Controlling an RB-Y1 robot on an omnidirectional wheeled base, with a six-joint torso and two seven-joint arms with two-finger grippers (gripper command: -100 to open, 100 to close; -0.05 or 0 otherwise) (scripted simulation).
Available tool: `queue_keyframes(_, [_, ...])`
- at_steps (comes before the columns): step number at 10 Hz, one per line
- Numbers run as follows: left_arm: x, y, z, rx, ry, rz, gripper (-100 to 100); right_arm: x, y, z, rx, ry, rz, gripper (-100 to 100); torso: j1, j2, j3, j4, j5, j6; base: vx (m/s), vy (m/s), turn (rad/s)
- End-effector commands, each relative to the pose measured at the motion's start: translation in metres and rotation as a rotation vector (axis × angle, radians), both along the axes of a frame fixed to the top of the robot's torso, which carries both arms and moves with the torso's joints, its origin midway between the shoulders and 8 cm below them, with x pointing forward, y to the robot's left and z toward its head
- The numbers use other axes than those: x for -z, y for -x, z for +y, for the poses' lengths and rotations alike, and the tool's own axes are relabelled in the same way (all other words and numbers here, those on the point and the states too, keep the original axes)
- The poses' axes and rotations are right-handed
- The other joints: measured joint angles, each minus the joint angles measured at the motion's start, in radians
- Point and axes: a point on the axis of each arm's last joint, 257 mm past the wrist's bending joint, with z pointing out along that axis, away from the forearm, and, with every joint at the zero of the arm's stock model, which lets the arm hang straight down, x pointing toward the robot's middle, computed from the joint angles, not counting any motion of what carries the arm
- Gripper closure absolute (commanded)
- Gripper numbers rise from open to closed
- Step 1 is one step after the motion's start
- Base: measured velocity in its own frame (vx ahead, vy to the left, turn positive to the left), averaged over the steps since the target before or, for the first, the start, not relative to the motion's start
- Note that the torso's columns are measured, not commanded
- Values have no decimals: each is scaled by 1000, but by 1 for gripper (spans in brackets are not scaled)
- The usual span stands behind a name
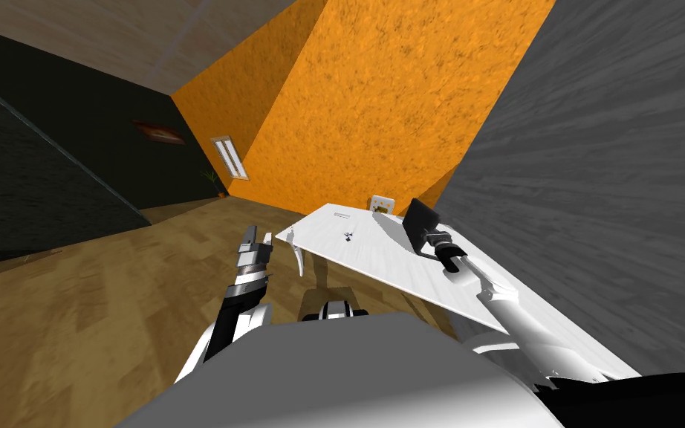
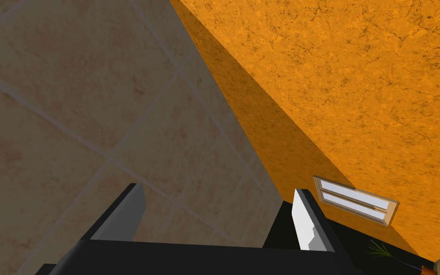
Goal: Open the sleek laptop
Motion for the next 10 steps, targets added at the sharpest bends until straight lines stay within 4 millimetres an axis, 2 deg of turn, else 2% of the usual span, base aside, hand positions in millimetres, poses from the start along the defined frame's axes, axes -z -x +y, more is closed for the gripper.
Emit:
queue_keyframes(1, [0,0,0,0,0,0,0,1,-6,0,-1,-135,-65,100,2,-2,-1,0,1,0,-82,-102,-17])
queue_keyframes(2, [0,0,0,0,0,0,0,2,-10,0,-5,-206,-100,100,3,-3,-2,-1,1,0,-94,-121,-16])
queue_keyframes(3, [0,0,0,0,0,0,0,2,-8,1,-5,-164,-79,100,2,-3,-2,-1,1,-1,-42,-60,11])
queue_keyframes(4, [0,0,0,0,0,0,0,10,-11,5,-14,-252,-117,100,6,-5,-3,-2,1,-1,-20,-64,-40])
queue_keyframes(7, [0,0,0,0,0,0,0,24,-16,12,-24,-370,-165,100,-6,-7,-4,-4,-4,1,-15,-83,-49])
queue_keyframes(10, [0,0,0,0,0,0,0,37,-21,20,-35,-488,-214,100,-7,-8,-4,-6,-6,2,-21,-78,-33])
